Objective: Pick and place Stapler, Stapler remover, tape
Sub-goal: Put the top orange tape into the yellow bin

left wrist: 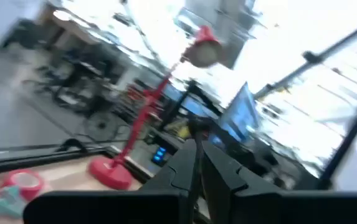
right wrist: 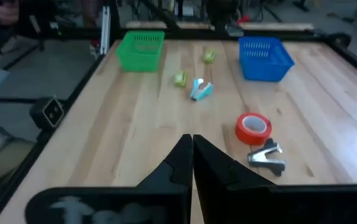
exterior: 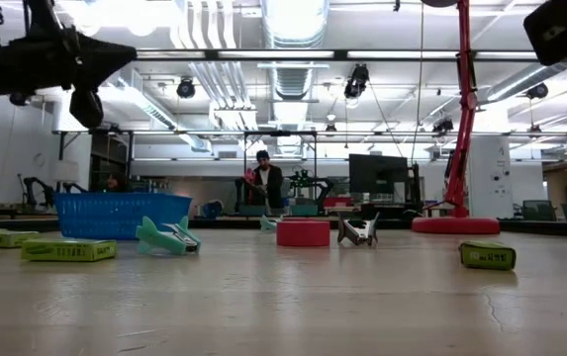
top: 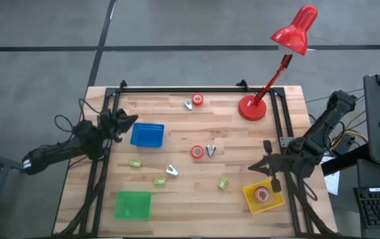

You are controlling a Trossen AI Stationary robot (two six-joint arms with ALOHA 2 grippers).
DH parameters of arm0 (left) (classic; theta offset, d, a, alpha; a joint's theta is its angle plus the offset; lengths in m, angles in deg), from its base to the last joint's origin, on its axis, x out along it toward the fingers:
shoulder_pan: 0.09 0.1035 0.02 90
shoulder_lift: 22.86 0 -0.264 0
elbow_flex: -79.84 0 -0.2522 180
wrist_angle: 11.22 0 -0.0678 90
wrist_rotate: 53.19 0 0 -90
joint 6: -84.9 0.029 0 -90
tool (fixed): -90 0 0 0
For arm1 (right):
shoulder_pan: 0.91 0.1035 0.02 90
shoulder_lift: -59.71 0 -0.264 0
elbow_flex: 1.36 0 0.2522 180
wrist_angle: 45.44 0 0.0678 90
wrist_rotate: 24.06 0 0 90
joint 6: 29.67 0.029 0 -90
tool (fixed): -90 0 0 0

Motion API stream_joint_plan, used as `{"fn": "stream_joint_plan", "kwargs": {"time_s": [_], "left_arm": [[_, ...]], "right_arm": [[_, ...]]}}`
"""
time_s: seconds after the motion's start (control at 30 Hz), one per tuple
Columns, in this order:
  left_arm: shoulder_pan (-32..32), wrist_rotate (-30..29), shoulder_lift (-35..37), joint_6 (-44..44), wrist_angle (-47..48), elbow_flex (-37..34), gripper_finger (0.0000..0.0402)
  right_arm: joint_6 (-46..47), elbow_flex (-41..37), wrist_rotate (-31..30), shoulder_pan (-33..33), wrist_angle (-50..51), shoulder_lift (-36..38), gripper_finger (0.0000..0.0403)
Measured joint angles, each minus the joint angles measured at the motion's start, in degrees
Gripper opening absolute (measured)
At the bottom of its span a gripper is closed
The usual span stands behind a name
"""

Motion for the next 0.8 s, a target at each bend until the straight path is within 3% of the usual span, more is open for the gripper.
{"fn": "stream_joint_plan", "kwargs": {"time_s": [0.3, 0.5, 0.67, 0.8], "left_arm": [[-0.02, 0.35, -9.68, -2.60, -1.95, 0.99, 0.0025], [-0.02, 0.37, -22.82, -0.61, -3.00, 8.56, 0.0025], [-0.02, -4.23, -35.59, 7.28, -2.95, 16.56, 0.0028], [0.00, -4.25, -46.89, 13.08, -0.75, 24.78, 0.0067]], "right_arm": [[-0.79, -7.07, -2.86, -0.02, -3.30, 8.91, 0.0008], [-4.79, -10.93, -2.84, 0.00, -9.73, 12.17, 0.0008], [-5.31, -11.93, -2.88, -0.02, -9.86, 13.10, 0.0009], [-5.11, -12.08, -2.82, 0.00, -9.88, 13.10, 0.0009]]}}
